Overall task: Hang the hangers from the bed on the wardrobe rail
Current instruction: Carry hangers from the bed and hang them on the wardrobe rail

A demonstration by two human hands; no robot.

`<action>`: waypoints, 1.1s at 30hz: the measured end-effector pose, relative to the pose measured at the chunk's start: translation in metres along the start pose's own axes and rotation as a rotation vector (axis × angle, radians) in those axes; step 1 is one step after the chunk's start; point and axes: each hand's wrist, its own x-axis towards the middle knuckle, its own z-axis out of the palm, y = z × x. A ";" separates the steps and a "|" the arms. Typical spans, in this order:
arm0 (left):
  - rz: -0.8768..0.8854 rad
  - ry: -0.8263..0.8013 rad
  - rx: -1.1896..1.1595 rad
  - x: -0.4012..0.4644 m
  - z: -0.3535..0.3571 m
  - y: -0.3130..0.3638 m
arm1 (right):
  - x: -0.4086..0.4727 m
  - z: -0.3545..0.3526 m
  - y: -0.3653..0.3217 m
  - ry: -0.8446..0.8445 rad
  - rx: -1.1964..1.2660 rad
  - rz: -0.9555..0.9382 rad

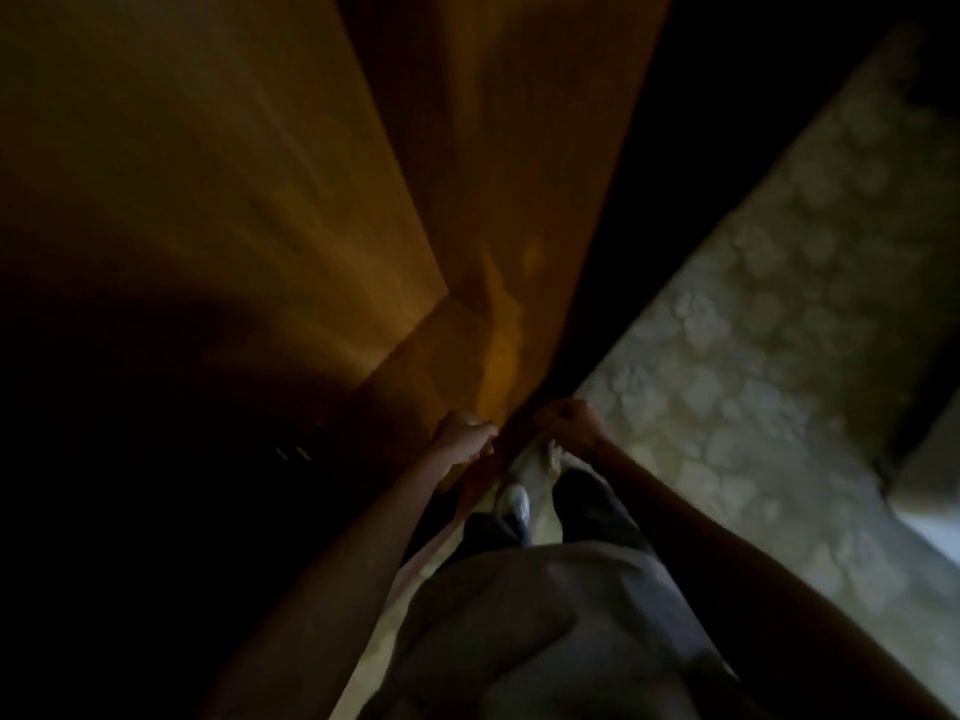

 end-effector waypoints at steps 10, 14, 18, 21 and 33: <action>-0.026 -0.223 0.437 0.030 0.115 -0.032 | -0.084 0.037 0.206 0.246 0.395 0.512; 0.122 -0.272 0.573 0.022 0.171 -0.015 | -0.140 0.055 0.248 0.356 0.588 0.646; 0.220 -0.396 0.732 -0.006 0.250 0.007 | -0.199 0.086 0.305 0.445 0.799 0.785; 0.252 -0.479 0.852 -0.025 0.313 0.017 | -0.241 0.110 0.339 0.503 0.958 0.840; 0.456 -0.439 1.279 -0.067 0.481 0.057 | -0.336 0.131 0.462 0.707 1.388 0.968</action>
